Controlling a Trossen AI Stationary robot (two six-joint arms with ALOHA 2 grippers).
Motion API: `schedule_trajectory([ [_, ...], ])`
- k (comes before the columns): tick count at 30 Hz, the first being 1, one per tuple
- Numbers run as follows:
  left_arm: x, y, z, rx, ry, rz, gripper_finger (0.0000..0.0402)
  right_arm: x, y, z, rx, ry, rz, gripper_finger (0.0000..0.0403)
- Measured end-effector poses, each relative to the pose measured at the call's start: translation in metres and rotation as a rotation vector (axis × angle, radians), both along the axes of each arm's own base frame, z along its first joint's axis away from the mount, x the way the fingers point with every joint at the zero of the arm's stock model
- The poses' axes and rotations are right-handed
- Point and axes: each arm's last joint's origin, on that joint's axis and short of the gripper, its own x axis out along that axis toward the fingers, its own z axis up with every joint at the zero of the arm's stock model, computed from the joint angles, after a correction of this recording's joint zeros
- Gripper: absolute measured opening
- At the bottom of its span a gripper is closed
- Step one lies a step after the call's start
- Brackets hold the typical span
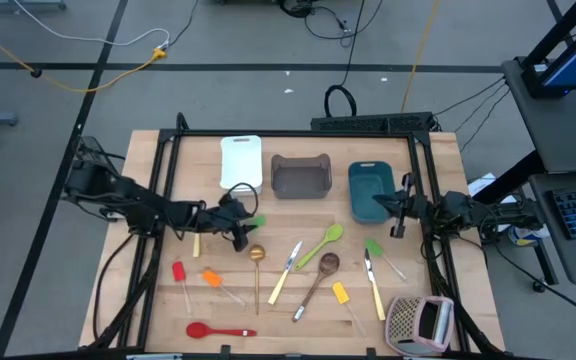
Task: Pick & Place Kitchen Items
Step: Put the left green spatula into the white bin
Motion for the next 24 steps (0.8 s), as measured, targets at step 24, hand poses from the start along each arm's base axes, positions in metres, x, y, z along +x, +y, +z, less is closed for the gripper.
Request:
schedule_trajectory([
  [24,0.0,0.001,-0.029,0.053,0.14,0.018,0.0096,0.001,0.0,-0.003,0.074,0.011,0.013,0.0118],
])
